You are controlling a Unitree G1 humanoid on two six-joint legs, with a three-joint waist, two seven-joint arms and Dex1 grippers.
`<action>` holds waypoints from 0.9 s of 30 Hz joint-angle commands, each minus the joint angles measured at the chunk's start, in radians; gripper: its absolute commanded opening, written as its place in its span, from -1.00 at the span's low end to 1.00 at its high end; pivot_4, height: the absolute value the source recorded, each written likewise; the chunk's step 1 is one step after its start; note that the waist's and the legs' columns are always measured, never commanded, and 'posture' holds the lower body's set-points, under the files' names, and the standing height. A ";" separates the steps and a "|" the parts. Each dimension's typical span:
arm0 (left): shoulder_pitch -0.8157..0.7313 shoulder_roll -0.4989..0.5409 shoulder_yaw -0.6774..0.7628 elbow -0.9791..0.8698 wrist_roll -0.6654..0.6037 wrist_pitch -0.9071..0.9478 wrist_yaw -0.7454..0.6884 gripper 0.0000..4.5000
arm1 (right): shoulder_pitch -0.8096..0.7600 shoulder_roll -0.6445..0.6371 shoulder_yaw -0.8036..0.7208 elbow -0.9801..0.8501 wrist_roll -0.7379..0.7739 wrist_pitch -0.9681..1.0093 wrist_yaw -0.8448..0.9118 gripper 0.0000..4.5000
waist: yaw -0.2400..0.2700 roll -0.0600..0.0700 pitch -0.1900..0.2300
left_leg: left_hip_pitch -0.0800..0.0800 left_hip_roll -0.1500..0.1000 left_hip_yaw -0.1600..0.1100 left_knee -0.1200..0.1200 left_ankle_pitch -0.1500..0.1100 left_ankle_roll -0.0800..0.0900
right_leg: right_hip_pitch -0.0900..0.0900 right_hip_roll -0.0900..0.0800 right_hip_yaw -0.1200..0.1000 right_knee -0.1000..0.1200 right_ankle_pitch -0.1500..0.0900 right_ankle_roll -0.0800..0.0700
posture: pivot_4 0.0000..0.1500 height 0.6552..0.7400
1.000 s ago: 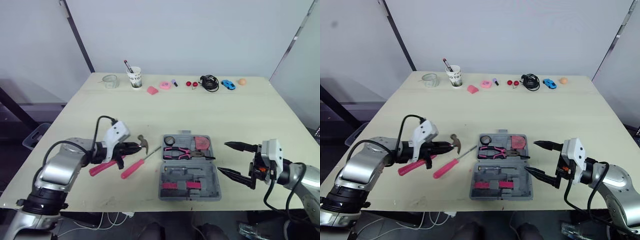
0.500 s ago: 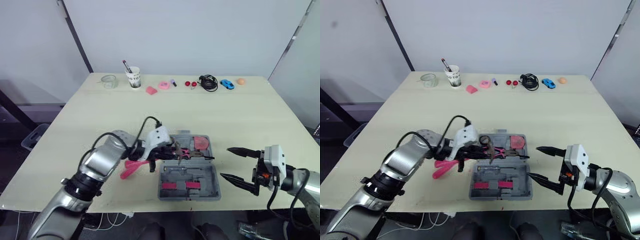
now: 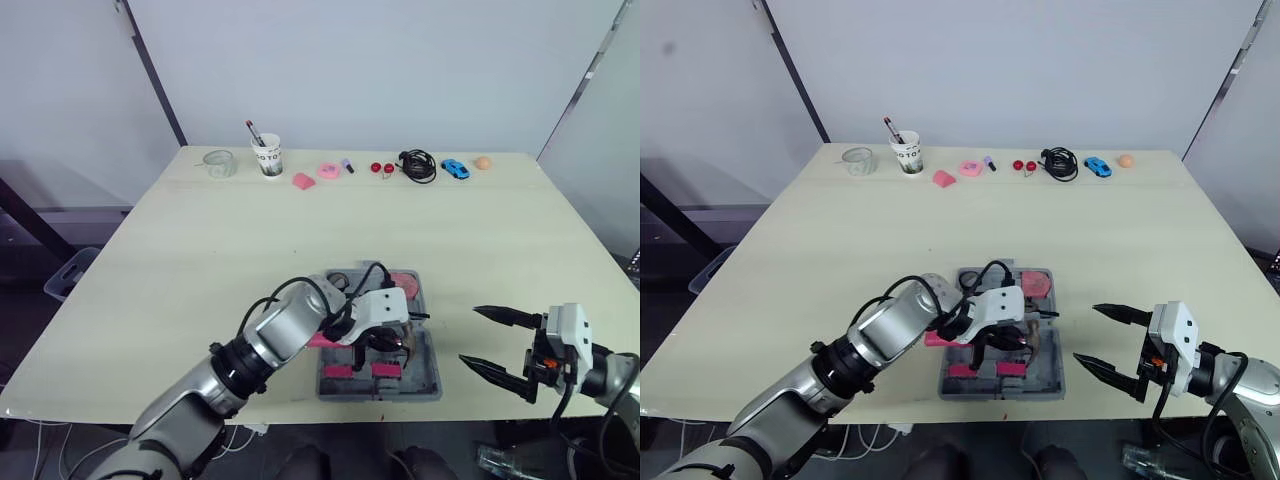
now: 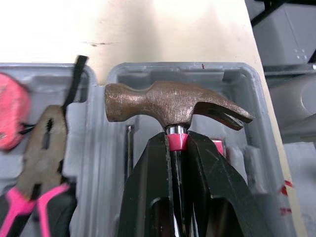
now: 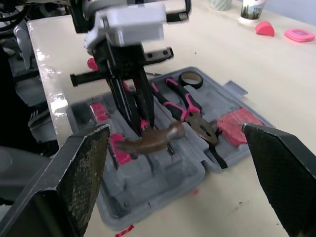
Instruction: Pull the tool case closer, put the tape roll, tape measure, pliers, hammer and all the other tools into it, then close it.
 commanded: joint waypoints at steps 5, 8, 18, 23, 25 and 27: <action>-0.082 -0.084 -0.061 0.037 0.026 0.070 -0.009 -0.98 | 0.013 -0.010 -0.041 -0.007 0.008 -0.021 0.003 1.00 | 0.000 0.000 0.000 | 0.000 0.000 0.000 0.000 0.000 0.000 | 0.000 0.000 0.000 0.000 0.000 0.000 | 1.00 1.00; -0.095 -0.104 -0.063 0.076 0.025 0.071 -0.011 -0.98 | 0.034 -0.025 -0.050 0.003 0.000 -0.033 0.024 1.00 | 0.000 0.000 0.000 | 0.000 0.000 0.000 0.000 0.000 0.000 | 0.000 0.000 0.000 0.000 0.000 0.000 | 1.00 1.00; -0.106 -0.138 -0.062 0.181 0.046 0.035 -0.006 -0.98 | 0.042 -0.012 -0.040 -0.003 -0.009 -0.043 0.011 1.00 | 0.001 0.001 0.000 | 0.000 0.000 0.000 0.000 0.000 0.000 | 0.000 0.000 0.000 0.000 0.000 -0.001 | 1.00 1.00; -0.119 -0.172 -0.055 0.246 0.051 0.003 0.001 -0.98 | 0.045 -0.009 -0.040 -0.007 -0.012 -0.043 0.006 1.00 | 0.001 0.001 0.000 | 0.000 -0.001 -0.001 0.000 0.000 0.000 | 0.000 0.000 0.001 0.000 0.000 -0.001 | 1.00 1.00; -0.123 -0.183 -0.051 0.266 0.051 0.001 0.003 -0.98 | 0.047 -0.008 -0.041 -0.010 -0.015 -0.046 0.003 1.00 | 0.001 0.001 -0.001 | 0.000 -0.001 -0.001 0.001 0.000 0.000 | 0.000 0.000 0.001 0.000 -0.001 -0.001 | 1.00 1.00; -0.125 -0.191 -0.046 0.278 0.050 0.004 0.002 -0.98 | 0.052 -0.006 -0.040 -0.016 -0.016 -0.046 -0.001 1.00 | 0.001 0.001 -0.001 | 0.000 -0.001 -0.001 0.001 0.000 0.000 | 0.000 0.000 0.001 0.000 -0.001 -0.001 | 1.00 1.00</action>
